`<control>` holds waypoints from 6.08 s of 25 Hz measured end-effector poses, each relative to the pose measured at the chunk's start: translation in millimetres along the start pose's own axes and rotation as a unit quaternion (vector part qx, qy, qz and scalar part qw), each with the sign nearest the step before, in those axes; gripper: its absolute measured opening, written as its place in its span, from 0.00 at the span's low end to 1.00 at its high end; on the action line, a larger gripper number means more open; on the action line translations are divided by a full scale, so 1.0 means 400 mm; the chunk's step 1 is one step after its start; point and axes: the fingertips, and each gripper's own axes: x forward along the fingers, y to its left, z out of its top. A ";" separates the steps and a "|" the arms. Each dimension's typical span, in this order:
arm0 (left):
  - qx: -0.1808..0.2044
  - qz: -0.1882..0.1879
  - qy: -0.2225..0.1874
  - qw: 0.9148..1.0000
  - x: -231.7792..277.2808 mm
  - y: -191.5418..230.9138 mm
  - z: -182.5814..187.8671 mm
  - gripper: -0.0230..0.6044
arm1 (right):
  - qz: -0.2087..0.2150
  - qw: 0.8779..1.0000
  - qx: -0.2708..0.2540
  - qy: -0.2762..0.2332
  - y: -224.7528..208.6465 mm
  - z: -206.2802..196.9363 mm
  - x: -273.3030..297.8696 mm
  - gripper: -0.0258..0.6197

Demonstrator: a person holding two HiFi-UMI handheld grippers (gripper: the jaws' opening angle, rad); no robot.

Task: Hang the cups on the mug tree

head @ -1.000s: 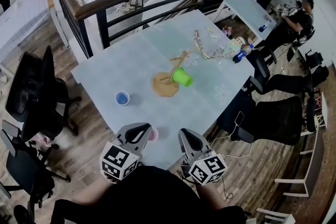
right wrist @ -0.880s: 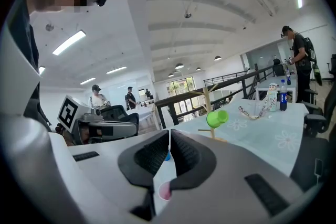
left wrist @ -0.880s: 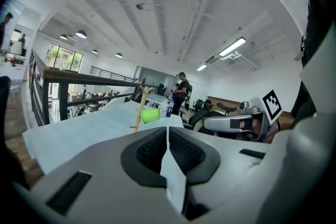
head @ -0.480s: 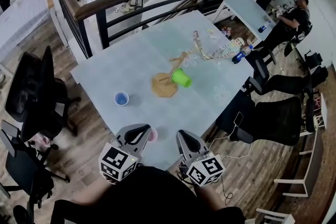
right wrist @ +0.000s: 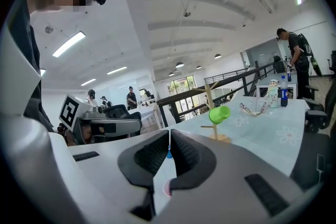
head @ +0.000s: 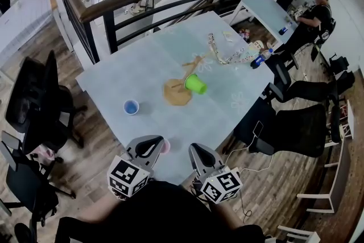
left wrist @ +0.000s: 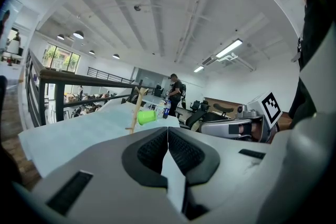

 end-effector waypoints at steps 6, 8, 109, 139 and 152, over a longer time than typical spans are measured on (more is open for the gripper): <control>0.002 -0.003 0.006 1.000 0.001 -0.003 -0.004 0.07 | 0.001 1.000 0.003 0.005 0.005 -0.003 0.003 0.09; 0.006 -0.005 0.006 1.000 0.001 -0.008 -0.005 0.07 | 0.002 1.000 0.004 0.005 0.007 -0.006 0.002 0.09; 0.380 0.179 0.192 0.887 0.278 0.738 -0.153 0.41 | -0.152 0.983 0.093 0.032 0.004 -0.155 -0.111 0.09; 0.596 0.190 0.228 0.747 0.649 0.707 0.084 0.41 | -0.183 0.962 0.203 0.000 -0.230 -0.188 -0.133 0.09; 0.683 0.181 0.212 0.675 0.725 0.615 0.107 0.41 | -0.169 0.957 0.234 0.004 -0.249 -0.214 -0.115 0.09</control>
